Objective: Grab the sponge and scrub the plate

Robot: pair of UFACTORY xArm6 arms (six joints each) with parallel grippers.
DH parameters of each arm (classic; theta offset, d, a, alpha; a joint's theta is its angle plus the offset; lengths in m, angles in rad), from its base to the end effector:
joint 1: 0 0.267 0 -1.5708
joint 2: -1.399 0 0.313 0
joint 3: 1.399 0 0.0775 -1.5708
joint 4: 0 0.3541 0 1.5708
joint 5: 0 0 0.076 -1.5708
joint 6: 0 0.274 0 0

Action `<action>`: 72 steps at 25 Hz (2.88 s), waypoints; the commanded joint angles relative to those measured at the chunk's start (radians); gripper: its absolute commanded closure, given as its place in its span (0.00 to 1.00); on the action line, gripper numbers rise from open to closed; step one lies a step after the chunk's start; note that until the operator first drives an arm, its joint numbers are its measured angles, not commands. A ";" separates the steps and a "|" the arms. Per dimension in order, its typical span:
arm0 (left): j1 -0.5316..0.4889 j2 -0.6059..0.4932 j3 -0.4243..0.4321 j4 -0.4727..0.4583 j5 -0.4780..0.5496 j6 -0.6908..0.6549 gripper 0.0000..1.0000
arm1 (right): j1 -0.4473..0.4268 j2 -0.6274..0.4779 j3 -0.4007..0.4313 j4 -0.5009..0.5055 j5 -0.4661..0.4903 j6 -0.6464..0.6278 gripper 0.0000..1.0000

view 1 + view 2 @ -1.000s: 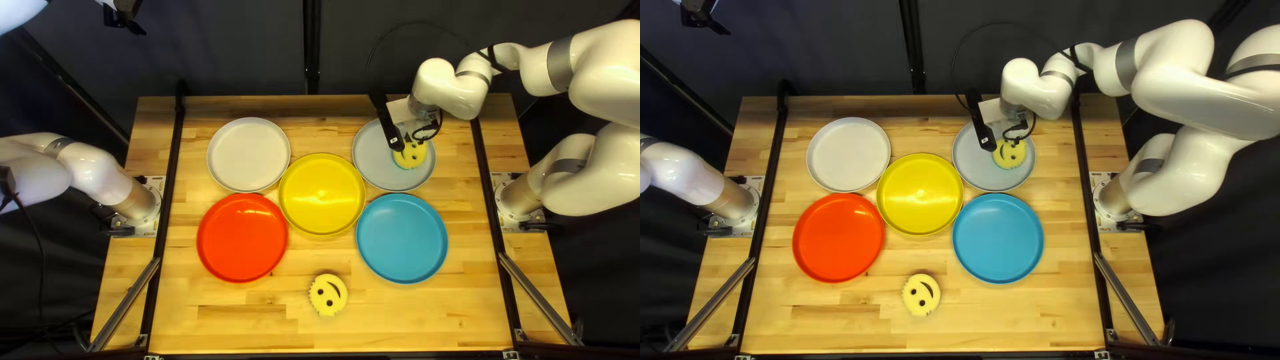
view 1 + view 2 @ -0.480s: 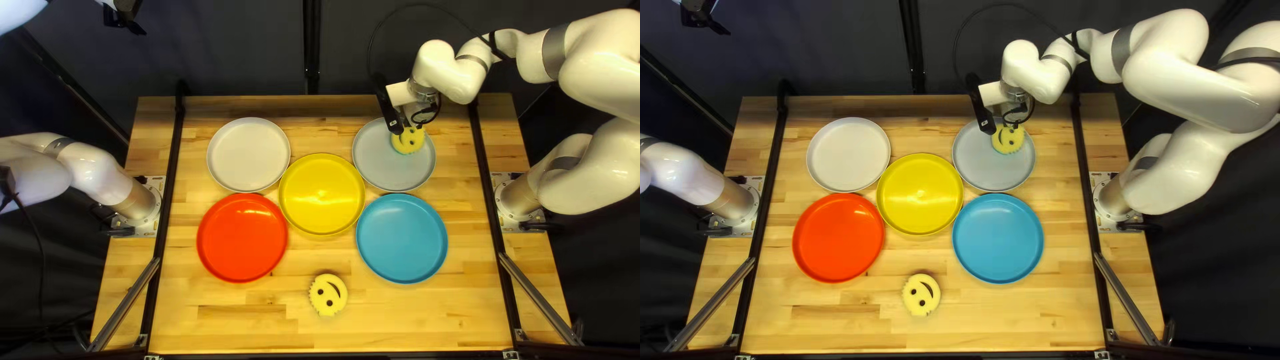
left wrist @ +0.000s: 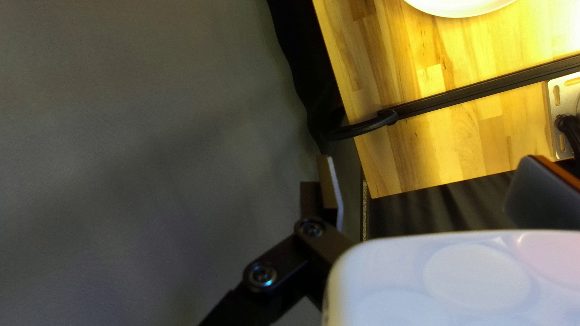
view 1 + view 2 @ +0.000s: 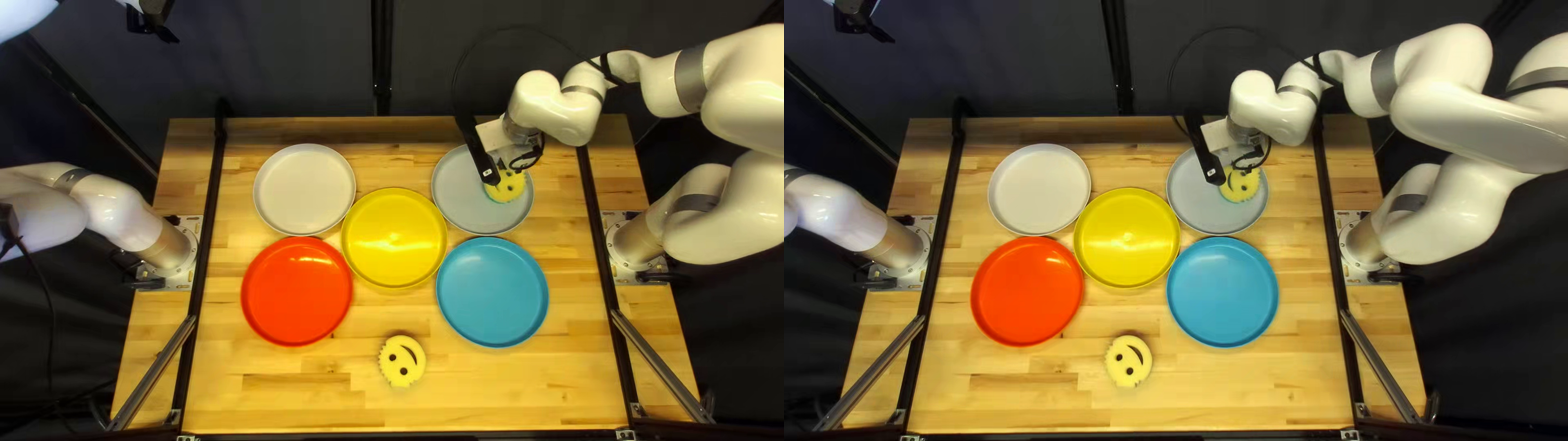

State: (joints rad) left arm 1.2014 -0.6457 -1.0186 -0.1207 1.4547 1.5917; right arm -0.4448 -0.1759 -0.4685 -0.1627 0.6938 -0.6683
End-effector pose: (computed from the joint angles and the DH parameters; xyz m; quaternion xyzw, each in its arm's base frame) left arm 0.1500 0.2997 0.4054 -0.9740 0.1918 -0.0775 0.0924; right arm 0.2961 -0.1621 0.0670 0.9831 0.1745 -0.0475 0.0298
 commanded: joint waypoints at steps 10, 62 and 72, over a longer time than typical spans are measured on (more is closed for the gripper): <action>0.000 0.000 0.000 0.000 0.000 0.000 0.00 | -0.052 0.025 0.006 0.007 -0.026 -0.080 1.00; 0.000 0.000 0.000 0.000 0.000 0.000 0.00 | 0.202 -0.033 -0.180 0.243 0.179 -0.096 1.00; 0.000 0.000 0.000 0.000 0.000 0.000 0.00 | 0.357 -0.007 -0.245 0.220 0.191 0.025 1.00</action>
State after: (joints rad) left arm 1.2014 -0.6457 -1.0186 -0.1207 1.4547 1.5917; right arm -0.0904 -0.1826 -0.7112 0.0578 0.8817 -0.6479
